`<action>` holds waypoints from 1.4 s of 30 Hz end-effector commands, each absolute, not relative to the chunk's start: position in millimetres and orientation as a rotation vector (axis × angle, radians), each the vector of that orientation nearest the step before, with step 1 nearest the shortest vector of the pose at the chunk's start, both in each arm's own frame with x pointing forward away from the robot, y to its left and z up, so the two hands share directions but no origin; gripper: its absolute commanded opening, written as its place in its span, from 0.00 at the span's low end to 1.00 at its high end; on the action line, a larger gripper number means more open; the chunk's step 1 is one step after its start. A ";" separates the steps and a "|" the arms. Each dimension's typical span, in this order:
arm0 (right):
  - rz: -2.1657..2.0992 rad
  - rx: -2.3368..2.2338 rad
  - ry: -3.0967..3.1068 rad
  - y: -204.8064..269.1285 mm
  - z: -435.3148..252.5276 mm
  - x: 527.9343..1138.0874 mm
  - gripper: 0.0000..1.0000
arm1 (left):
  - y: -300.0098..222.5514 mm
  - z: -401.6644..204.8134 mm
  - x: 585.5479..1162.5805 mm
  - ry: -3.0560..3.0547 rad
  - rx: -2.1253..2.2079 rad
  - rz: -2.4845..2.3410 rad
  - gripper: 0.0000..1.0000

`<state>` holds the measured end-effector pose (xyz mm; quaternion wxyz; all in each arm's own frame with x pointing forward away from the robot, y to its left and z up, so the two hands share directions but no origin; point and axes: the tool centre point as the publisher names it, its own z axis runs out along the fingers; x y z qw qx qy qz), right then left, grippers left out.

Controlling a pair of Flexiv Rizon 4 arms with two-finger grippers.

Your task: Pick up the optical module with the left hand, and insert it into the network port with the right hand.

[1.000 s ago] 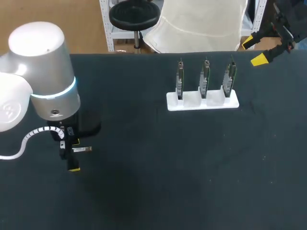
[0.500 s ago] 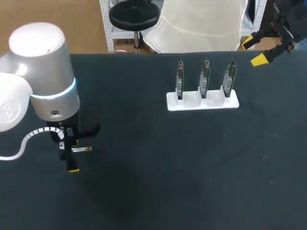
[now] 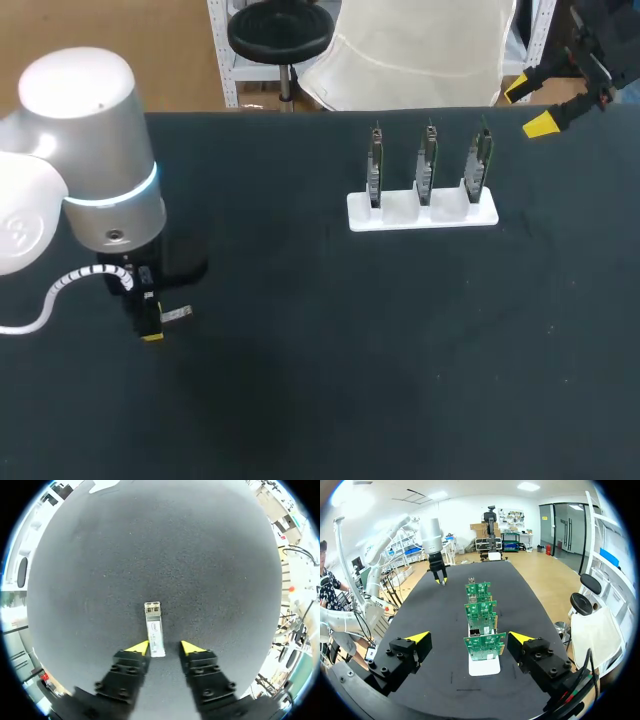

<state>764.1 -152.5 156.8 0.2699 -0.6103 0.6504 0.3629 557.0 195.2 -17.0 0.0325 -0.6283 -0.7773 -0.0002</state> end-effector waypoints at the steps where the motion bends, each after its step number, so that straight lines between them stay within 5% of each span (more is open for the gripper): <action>1: 0.972 -1.641 1.753 -152.4 156.7 761.8 1.00 | 195.3 -19.4 558.7 -2.388 -1.935 0.005 0.00; 16: 0.972 -1.641 1.753 -152.4 156.7 761.8 1.00 | 172.8 2.6 585.4 -2.552 -1.962 0.056 0.00; 42: 0.972 -1.641 1.753 -152.4 156.7 761.8 1.00 | 49.4 161.4 735.4 -3.061 -2.352 0.481 0.00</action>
